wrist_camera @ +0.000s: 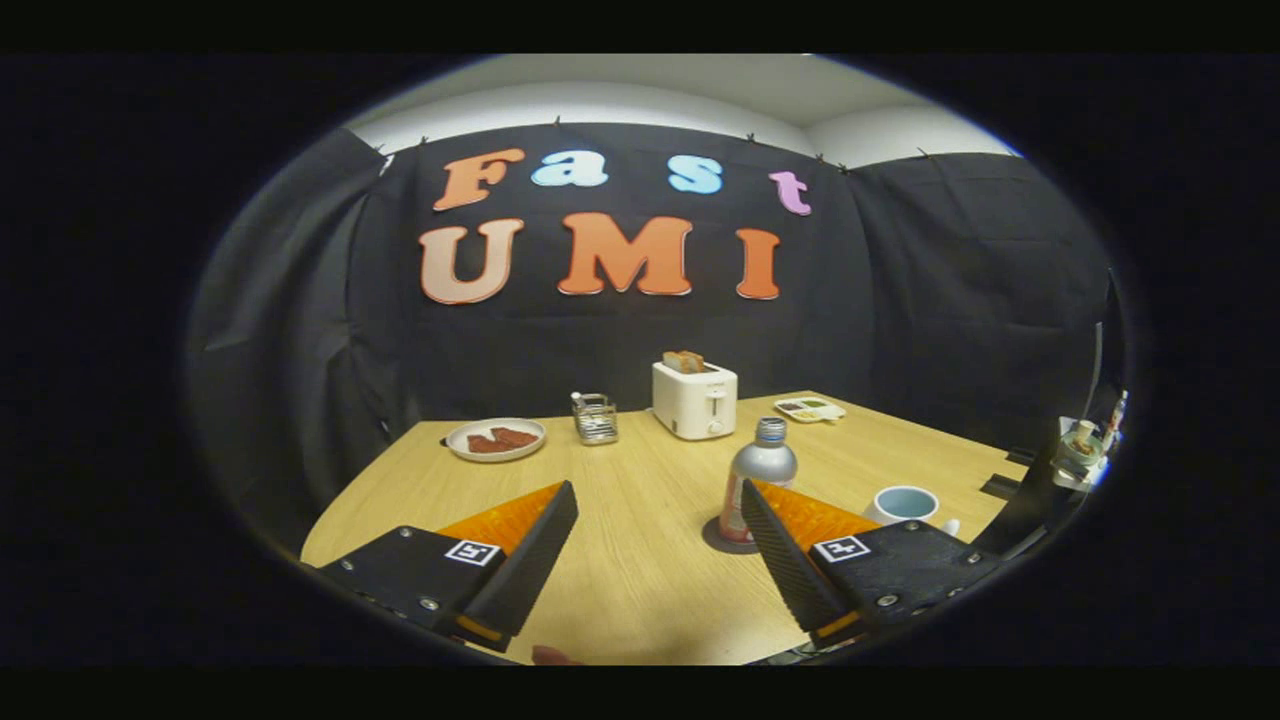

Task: Take the bottle from table, then pour the juice into the cup, finally place the bottle on the coaster

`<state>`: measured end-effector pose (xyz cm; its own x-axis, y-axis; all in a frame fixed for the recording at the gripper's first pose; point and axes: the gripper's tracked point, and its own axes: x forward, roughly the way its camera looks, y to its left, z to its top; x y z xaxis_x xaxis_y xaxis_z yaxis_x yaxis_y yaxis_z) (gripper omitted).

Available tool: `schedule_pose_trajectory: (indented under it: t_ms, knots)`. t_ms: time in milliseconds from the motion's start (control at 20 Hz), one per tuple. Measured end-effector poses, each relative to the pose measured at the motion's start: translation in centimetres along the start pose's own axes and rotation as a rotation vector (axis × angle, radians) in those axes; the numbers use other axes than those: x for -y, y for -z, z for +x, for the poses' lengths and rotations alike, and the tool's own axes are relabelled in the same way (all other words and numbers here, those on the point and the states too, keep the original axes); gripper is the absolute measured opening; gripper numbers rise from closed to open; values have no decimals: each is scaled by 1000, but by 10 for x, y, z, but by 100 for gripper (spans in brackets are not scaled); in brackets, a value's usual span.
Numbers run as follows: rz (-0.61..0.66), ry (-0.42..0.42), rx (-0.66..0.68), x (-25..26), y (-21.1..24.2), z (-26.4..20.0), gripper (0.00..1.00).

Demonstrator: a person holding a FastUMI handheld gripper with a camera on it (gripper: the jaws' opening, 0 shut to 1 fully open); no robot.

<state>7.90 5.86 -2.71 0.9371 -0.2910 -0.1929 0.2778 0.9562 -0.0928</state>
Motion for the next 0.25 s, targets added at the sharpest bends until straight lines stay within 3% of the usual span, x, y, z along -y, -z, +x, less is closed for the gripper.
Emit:
schedule_pose_trajectory:
  t_ms: [250]
  knots:
    - [-38,-93,28,-35,5,-46,98]
